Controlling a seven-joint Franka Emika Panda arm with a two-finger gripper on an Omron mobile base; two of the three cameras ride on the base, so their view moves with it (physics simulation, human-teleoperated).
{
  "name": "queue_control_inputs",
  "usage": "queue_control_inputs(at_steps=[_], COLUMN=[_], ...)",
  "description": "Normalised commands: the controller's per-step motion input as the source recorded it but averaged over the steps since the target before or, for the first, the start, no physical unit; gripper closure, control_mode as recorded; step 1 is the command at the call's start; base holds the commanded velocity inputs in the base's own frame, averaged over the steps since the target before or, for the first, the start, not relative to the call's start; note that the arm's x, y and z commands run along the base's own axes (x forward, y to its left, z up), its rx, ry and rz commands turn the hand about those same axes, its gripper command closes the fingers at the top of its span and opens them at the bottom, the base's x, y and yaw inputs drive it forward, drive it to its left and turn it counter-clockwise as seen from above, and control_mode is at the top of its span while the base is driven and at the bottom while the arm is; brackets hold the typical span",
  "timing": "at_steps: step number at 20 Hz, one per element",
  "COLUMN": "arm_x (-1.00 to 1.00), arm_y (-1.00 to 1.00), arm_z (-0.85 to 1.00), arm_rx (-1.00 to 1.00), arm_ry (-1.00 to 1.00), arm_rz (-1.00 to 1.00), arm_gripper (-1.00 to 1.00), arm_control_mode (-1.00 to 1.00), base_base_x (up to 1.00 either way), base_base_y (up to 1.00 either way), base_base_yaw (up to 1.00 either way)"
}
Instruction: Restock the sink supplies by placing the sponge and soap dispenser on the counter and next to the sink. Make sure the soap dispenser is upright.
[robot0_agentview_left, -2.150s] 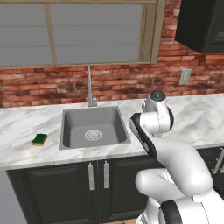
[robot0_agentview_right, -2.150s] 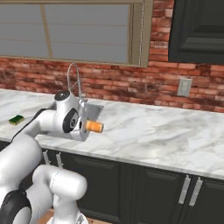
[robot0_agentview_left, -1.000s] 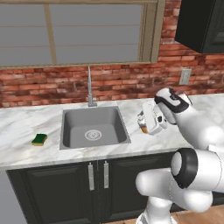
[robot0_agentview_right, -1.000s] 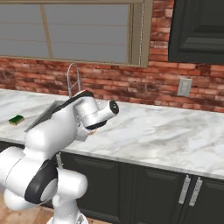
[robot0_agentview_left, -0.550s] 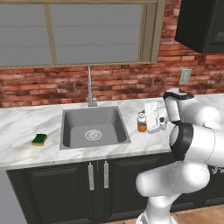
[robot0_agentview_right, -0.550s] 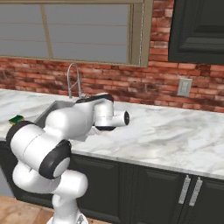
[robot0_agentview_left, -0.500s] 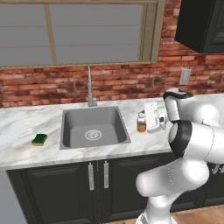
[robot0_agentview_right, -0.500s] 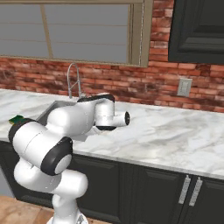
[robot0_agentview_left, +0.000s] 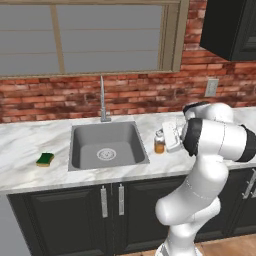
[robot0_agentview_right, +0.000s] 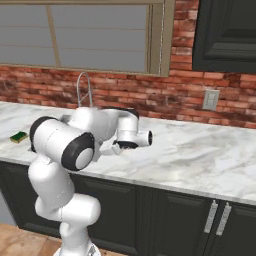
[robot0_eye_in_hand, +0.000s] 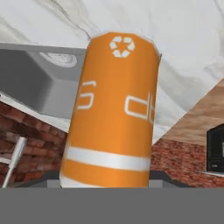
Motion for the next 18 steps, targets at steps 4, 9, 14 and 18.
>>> queue_control_inputs(at_steps=[4,9,14,18], arm_x=[0.15,0.08,0.21,0.34], arm_y=[0.0,0.0,0.0,0.0], arm_z=[-0.49,-0.38,-0.24,-0.24], arm_rx=[0.04,0.02,0.03,0.01], arm_ry=[0.0,0.0,0.0,0.0], arm_rz=[0.02,0.0,0.0,0.0], arm_gripper=[1.0,1.0,1.0,1.0], arm_control_mode=[-1.0,-1.0,-1.0,-1.0], base_base_x=[0.0,0.0,0.0,0.0], base_base_y=[0.0,0.0,0.0,0.0], base_base_yaw=[0.0,0.0,0.0,0.0])
